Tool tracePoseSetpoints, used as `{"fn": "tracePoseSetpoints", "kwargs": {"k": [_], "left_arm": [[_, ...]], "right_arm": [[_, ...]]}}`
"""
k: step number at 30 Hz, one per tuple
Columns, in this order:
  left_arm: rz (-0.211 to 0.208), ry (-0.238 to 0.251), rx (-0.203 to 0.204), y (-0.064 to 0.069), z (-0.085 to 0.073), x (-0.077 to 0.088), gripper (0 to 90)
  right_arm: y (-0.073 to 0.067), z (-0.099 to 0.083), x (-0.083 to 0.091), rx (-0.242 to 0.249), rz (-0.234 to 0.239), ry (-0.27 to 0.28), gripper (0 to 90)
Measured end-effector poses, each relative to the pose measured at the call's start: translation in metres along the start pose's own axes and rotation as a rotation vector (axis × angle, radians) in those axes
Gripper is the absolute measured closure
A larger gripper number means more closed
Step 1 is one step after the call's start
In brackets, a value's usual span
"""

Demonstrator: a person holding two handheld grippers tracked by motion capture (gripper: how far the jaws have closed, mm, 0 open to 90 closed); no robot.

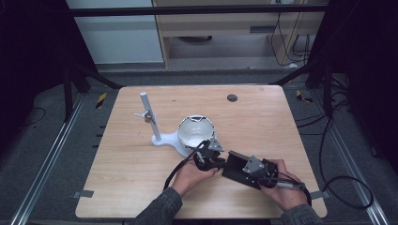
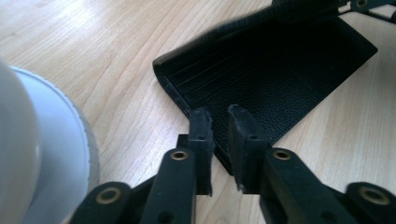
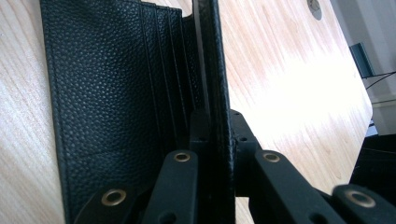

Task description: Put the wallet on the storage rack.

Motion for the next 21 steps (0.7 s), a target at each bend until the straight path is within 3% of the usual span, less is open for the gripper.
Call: {"fn": "tracePoseSetpoints", "kwargs": {"k": [6,10,14,21], "left_arm": [[0.055,0.038,0.001,-0.001,-0.005,0.014,56.4],[0.067,0.062,-0.005,-0.001,-0.007,0.025,45.5],[0.059,0.104,0.008,0.001,-0.006,0.035,31.6],[0.025,0.154,0.002,0.005,-0.003,0.048,20.0]], "right_arm": [[0.006,0.000,0.014,-0.045,0.009,0.062,83.9],[0.012,0.001,0.027,-0.062,-0.006,0.113,83.9],[0.016,0.004,0.044,-0.086,0.000,0.173,84.0],[0.017,0.011,0.064,-0.094,0.007,0.246,84.0]]}}
Point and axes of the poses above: each handheld gripper's, and its own axes: x roughly backward along the jaws, z roughly out of its top, y roughly to its right, the point moved 4 cm from there along -x, roughly forward along the jaws, and after that the axes turned 3 degrees about -x, right-handed, at the moved point
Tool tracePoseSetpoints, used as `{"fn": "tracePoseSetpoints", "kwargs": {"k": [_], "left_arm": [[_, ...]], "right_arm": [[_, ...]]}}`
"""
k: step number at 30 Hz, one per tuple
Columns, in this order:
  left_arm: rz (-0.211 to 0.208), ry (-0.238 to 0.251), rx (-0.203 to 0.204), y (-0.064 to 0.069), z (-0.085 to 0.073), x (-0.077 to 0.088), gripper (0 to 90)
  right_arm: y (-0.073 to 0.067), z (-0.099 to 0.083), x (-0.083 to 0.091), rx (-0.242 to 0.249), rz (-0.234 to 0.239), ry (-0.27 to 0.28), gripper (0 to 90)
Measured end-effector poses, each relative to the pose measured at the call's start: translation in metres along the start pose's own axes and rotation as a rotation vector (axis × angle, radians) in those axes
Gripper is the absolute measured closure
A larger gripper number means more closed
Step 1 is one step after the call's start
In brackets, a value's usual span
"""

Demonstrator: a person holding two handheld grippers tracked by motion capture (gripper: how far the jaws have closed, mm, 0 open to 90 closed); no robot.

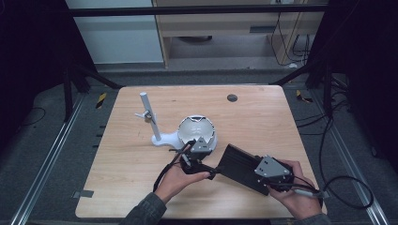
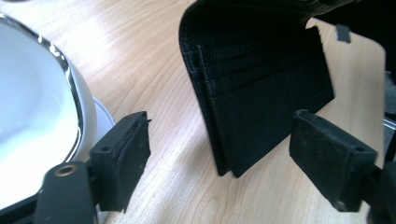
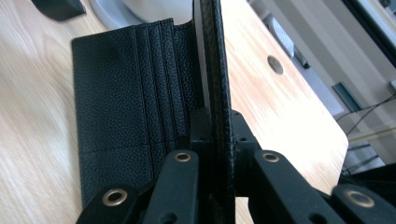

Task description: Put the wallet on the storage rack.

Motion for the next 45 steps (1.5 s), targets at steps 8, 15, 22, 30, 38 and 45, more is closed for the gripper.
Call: {"fn": "tracePoseSetpoints", "kwargs": {"k": [8,15,22,30,38,45], "left_arm": [[-0.007,0.046,-0.040,0.009,0.012,0.012,15.8],[0.009,0.069,-0.062,0.010,0.021,0.025,13.8],[0.015,0.077,-0.080,0.008,0.025,0.032,13.2],[0.010,0.089,-0.081,0.006,0.030,0.039,13.3],[-0.012,0.087,-0.067,-0.001,0.031,0.041,23.7],[-0.050,0.060,-0.069,-0.003,0.033,0.044,53.8]], "right_arm": [[0.001,0.014,0.013,-0.041,0.020,0.100,84.0],[0.001,0.022,0.017,-0.082,0.044,0.186,84.0],[-0.001,0.028,0.023,-0.106,0.074,0.265,83.9],[-0.004,0.034,0.024,-0.109,0.092,0.308,83.9],[-0.002,0.038,0.028,-0.133,0.094,0.357,83.9],[-0.001,0.041,0.030,-0.136,0.087,0.381,83.9]]}}
Point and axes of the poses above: each handheld gripper's, and its own axes: x roughly backward along the jaws, z roughly out of its top, y roughly to its right, the point moved 4 cm from there along -x, roughly forward along the jaws, and after that the axes turned 3 degrees about -x, right-handed, at the moved point
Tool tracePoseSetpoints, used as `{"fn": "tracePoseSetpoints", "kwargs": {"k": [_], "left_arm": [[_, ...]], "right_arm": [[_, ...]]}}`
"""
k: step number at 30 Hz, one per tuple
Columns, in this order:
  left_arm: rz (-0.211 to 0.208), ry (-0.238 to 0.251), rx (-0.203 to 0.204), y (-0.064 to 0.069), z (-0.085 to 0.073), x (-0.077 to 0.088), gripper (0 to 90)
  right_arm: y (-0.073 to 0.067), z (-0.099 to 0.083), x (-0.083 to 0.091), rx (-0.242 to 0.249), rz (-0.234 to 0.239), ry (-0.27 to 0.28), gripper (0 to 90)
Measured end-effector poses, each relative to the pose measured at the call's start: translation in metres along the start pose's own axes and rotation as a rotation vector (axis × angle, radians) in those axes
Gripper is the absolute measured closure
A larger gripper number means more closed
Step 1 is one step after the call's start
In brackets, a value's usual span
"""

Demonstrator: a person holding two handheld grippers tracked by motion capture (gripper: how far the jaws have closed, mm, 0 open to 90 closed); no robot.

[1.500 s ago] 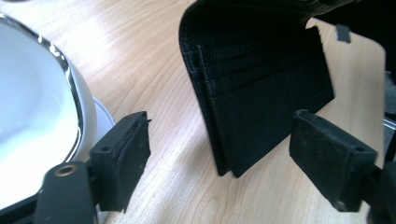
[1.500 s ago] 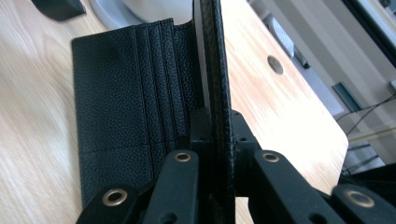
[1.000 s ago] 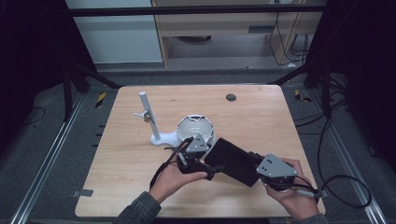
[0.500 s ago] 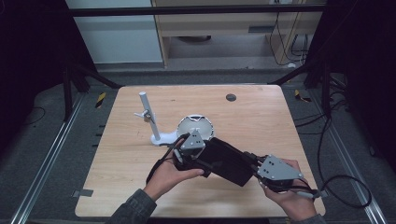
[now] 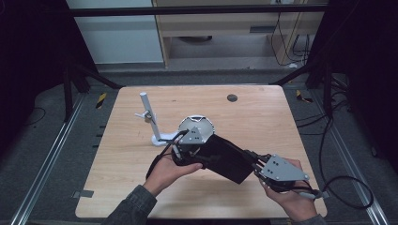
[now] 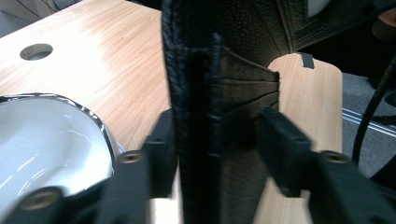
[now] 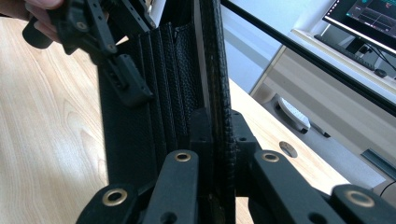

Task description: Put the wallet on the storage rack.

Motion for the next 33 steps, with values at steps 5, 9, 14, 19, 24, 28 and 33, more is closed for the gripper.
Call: {"fn": "tracePoseSetpoints", "kwargs": {"k": [5,9,14,19,24,28,33], "left_arm": [[-0.009,-0.006,0.002,0.001,0.001,0.003,72.8],[0.014,-0.016,-0.015,0.002,0.003,0.008,79.4],[0.020,-0.040,-0.015,0.003,0.006,0.010,80.0],[0.045,-0.031,-0.011,-0.002,0.012,0.014,80.1],[0.077,-0.034,-0.015,-0.006,0.020,0.022,80.1],[0.113,-0.082,-0.049,-0.008,0.024,0.030,80.1],[0.139,-0.093,-0.047,-0.013,0.029,0.045,80.1]], "right_arm": [[-0.002,-0.004,-0.003,0.005,0.008,-0.008,83.6],[-0.004,-0.012,-0.006,0.016,0.012,-0.035,82.1],[-0.009,-0.019,-0.010,0.013,0.017,-0.048,77.8],[-0.017,-0.030,-0.019,-0.012,0.037,-0.082,57.3],[-0.022,-0.052,-0.030,-0.060,0.042,-0.150,31.4],[-0.017,-0.072,-0.035,-0.138,0.003,-0.150,23.7],[-0.004,-0.088,-0.034,-0.239,-0.070,-0.167,21.3]]}}
Point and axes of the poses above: each handheld gripper's, and its own axes: x roughly backward along the jaws, z roughly out of its top, y roughly to its right, the point moved 4 cm from there along -x, roughly forward along the jaws, and after that the axes turned 3 degrees about -x, right-handed, at the moved point
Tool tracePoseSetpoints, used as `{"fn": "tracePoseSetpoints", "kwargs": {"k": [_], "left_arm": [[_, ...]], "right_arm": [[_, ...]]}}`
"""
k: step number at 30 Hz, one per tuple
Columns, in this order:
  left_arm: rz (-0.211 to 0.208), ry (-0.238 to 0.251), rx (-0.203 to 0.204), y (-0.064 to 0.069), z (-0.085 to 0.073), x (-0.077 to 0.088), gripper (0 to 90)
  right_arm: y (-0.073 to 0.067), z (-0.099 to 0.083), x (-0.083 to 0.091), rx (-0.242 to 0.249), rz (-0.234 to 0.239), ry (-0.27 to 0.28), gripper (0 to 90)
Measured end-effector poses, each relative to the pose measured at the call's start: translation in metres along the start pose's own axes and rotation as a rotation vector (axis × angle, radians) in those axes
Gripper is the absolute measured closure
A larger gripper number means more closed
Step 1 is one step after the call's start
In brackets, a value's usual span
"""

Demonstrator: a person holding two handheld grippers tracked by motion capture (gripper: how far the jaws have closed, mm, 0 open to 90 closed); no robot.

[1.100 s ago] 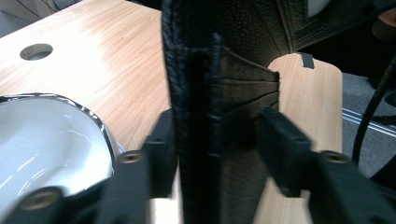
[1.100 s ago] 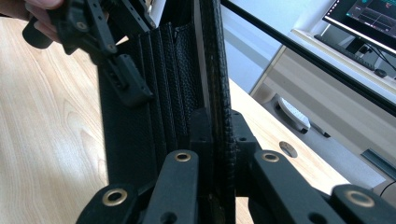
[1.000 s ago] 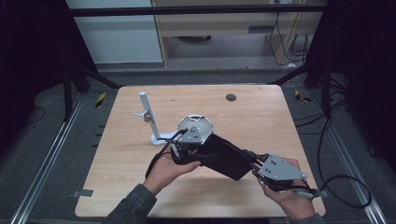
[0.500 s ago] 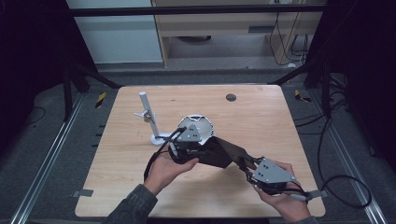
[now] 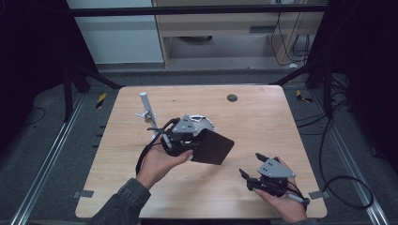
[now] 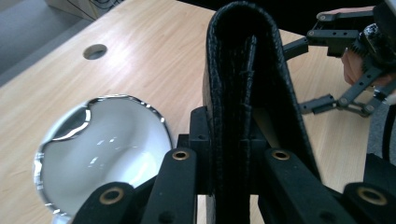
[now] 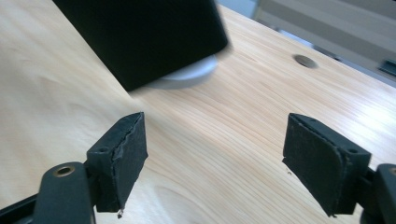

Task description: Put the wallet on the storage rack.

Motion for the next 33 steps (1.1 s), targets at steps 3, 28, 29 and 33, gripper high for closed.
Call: {"fn": "tracePoseSetpoints", "kwargs": {"k": [3,28,29,33], "left_arm": [[0.016,-0.007,0.004,-0.006,0.002,0.009,80.0],[0.151,-0.010,0.028,-0.041,0.019,0.057,80.0],[0.153,-0.009,0.030,-0.042,0.019,0.058,80.0],[0.173,-0.021,0.028,-0.047,0.018,0.062,80.0]], "right_arm": [[0.010,-0.008,0.000,-0.048,-0.054,-0.014,21.0],[0.029,-0.033,-0.008,-0.187,-0.128,-0.141,11.4],[0.028,-0.033,-0.008,-0.186,-0.126,-0.141,11.4],[0.028,-0.033,-0.009,-0.180,-0.126,-0.145,11.1]]}}
Point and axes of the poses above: each handheld gripper's, and its own axes: x roughly backward along the jaws, z roughly out of its top, y roughly to its right, the point moved 4 cm from there along -x, roughly forward along the jaws, and after that the axes turned 3 degrees about -x, right-handed, at the moved point
